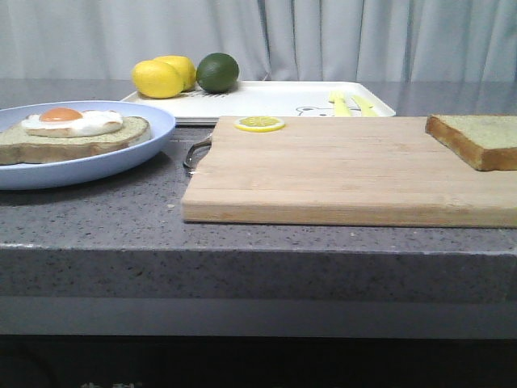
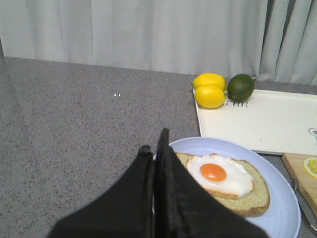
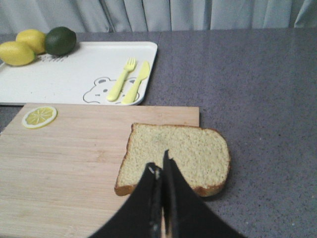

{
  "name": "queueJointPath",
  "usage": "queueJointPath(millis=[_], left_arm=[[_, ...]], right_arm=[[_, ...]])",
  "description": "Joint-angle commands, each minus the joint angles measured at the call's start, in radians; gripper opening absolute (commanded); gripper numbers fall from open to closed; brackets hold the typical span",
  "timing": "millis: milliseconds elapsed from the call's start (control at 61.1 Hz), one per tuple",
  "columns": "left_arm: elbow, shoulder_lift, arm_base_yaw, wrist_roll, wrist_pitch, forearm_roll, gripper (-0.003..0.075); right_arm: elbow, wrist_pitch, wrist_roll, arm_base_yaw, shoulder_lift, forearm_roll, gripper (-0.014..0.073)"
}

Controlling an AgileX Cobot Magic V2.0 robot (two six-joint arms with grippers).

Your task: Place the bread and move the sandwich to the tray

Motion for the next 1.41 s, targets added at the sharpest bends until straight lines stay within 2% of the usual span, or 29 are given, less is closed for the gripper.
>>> queueJointPath(millis=[0,65,115,180,246,311,360,409,720,966,1179,1391], left_arm=[[-0.017,0.036,0.0,0.001,-0.075,-0.003,-0.002],[-0.015,0.051,0.0,0.001,-0.073,0.005,-0.0014],[-0.015,0.058,0.0,0.002,-0.073,0.025,0.0019],[-0.015,0.06,0.0,0.002,-0.073,0.043,0.0123],[-0.015,0.06,0.0,0.002,-0.073,0.051,0.027],[-0.015,0.06,0.0,0.002,-0.073,0.051,0.04],[-0.015,0.06,0.0,0.002,-0.075,0.051,0.0452],[-0.015,0.06,0.0,0.002,-0.075,0.051,0.0466],[-0.015,0.06,0.0,0.002,-0.077,0.051,0.0437],[-0.015,0.06,-0.009,0.01,-0.075,0.012,0.0438],[-0.015,0.06,-0.121,0.03,-0.077,0.014,0.0438],[-0.015,0.06,-0.257,0.036,-0.062,0.06,0.0438]], right_arm=[[-0.033,-0.06,-0.004,-0.005,0.035,0.005,-0.0062],[-0.033,-0.065,-0.004,-0.005,0.05,0.005,-0.0032],[-0.033,-0.066,-0.004,-0.005,0.062,0.005,0.0022],[-0.033,-0.06,-0.004,-0.005,0.076,0.005,0.0143],[-0.033,-0.061,-0.004,-0.005,0.087,0.005,0.0316],[-0.033,-0.061,-0.004,-0.005,0.095,0.005,0.0443],[-0.033,-0.058,-0.004,-0.005,0.099,0.005,0.0509],[-0.033,-0.058,-0.004,-0.005,0.101,0.006,0.054],[-0.022,-0.03,-0.004,-0.005,0.103,0.006,0.054],[-0.051,0.098,-0.004,-0.005,0.167,0.047,0.054],[-0.214,0.286,-0.004,-0.005,0.33,0.055,0.054],[-0.458,0.509,-0.004,-0.031,0.514,0.012,0.0541]])
